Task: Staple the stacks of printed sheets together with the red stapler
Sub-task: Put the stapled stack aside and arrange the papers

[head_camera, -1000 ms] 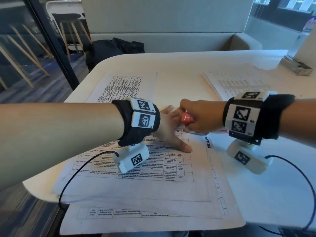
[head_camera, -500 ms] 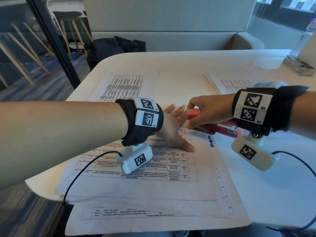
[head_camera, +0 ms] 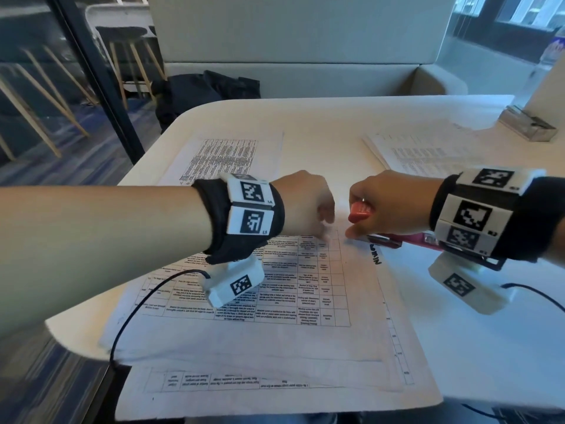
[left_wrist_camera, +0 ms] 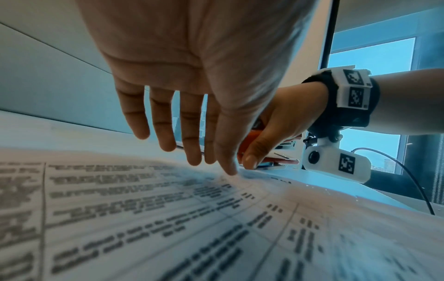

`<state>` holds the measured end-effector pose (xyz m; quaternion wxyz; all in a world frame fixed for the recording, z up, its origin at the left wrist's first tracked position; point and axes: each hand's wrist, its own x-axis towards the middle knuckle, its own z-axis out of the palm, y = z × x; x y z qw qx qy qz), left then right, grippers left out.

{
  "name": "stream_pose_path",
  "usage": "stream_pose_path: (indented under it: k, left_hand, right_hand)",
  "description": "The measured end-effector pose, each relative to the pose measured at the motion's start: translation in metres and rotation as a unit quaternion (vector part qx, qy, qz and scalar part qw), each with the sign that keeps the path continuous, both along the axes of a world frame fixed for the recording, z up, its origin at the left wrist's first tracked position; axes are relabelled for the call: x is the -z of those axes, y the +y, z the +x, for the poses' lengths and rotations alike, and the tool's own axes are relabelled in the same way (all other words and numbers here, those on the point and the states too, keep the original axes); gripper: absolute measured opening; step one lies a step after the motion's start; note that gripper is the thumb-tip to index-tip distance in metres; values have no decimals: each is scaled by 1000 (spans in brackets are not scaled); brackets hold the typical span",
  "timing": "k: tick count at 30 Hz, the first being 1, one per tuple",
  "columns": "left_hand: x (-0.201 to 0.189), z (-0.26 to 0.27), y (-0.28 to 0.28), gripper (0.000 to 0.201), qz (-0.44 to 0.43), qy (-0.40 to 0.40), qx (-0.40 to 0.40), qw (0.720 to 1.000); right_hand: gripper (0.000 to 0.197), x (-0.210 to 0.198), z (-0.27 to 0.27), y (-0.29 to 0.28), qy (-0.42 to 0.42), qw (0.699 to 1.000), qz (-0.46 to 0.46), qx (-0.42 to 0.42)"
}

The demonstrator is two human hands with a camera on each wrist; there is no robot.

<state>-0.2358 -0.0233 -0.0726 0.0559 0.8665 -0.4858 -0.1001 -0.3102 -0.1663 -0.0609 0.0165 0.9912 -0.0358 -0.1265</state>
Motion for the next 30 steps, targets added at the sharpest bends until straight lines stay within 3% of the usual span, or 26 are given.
stream_pose_path:
  k: [8,15,24,30]
  left_hand:
    - [6,-9,-1,19,6,4,-16,1000]
    - [6,-10,-1,13,6,-13,-18,1000]
    - [6,-13,0,29,12,-24,18,999]
    - [5,-12,-3,16,19,-32,24,999]
  right_hand:
    - [40,8,-15,7,18,1000,-11,-17]
    - [54,7,-12,11,13,998,-41,-39]
    - [54,6,-13,13,6,998,-53,-46]
    - [51,7,-13,14,8,997,-67,-41]
